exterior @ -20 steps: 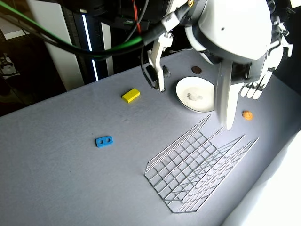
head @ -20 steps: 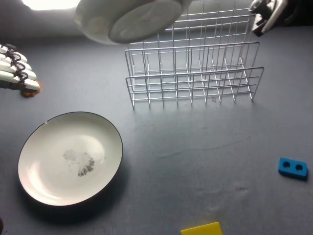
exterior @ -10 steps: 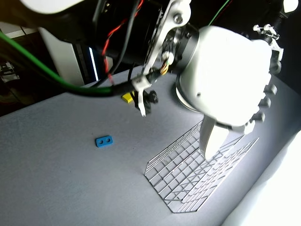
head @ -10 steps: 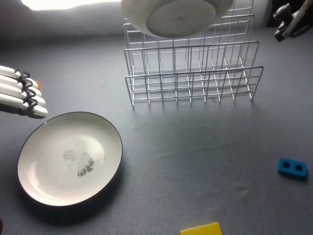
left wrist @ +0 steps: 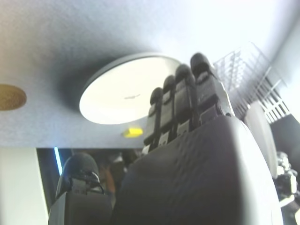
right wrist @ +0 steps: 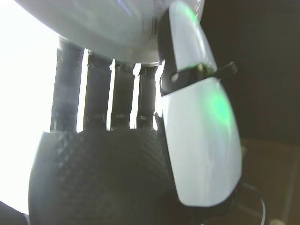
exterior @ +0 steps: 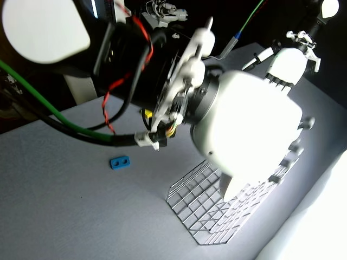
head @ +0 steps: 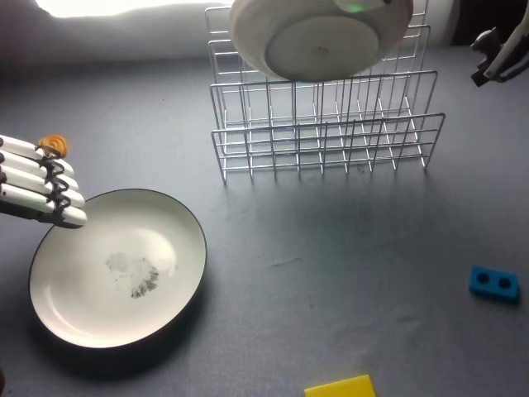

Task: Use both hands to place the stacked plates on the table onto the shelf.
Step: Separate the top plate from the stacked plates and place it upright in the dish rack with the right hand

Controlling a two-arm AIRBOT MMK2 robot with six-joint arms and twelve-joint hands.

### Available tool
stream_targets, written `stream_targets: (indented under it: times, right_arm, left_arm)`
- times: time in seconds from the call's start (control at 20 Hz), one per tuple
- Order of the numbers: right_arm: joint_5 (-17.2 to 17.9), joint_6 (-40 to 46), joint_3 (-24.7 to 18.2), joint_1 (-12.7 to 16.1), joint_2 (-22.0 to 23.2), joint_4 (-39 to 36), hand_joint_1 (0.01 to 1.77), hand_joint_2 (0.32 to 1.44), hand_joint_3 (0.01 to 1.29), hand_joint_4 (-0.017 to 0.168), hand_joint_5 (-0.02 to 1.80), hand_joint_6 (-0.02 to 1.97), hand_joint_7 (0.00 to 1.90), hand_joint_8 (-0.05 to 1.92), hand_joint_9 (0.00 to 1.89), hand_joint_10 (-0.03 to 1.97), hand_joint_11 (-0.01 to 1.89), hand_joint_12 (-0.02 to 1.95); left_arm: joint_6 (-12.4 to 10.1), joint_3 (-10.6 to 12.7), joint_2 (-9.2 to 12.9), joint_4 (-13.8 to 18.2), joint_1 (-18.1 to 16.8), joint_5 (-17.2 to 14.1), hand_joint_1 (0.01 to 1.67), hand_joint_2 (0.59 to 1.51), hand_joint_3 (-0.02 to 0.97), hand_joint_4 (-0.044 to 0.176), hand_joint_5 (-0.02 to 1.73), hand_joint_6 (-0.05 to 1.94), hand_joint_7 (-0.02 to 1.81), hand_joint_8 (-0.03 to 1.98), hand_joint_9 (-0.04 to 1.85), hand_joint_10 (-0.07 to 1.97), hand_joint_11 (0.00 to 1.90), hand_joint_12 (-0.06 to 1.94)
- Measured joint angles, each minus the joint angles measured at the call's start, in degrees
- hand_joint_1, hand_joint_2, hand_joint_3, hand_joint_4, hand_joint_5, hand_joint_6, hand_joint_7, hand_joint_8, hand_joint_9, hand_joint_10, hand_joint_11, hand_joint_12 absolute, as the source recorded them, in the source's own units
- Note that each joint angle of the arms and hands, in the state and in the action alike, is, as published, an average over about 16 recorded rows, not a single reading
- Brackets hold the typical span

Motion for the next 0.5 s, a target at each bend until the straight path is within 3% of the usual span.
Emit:
stream_targets:
  times: [0.5]
  right_arm:
    - [2.63,0.12,4.5,-4.92,-2.03,1.12,1.22,1.08,0.01,0.013,0.81,1.12,0.94,1.06,1.04,0.69,0.8,1.39]
  left_arm:
    - [0.4,-1.03,-0.36,0.16,1.75,0.85,0.02,1.089,0.014,0.0,0.1,0.01,0.11,0.0,0.1,0.02,0.02,0.27]
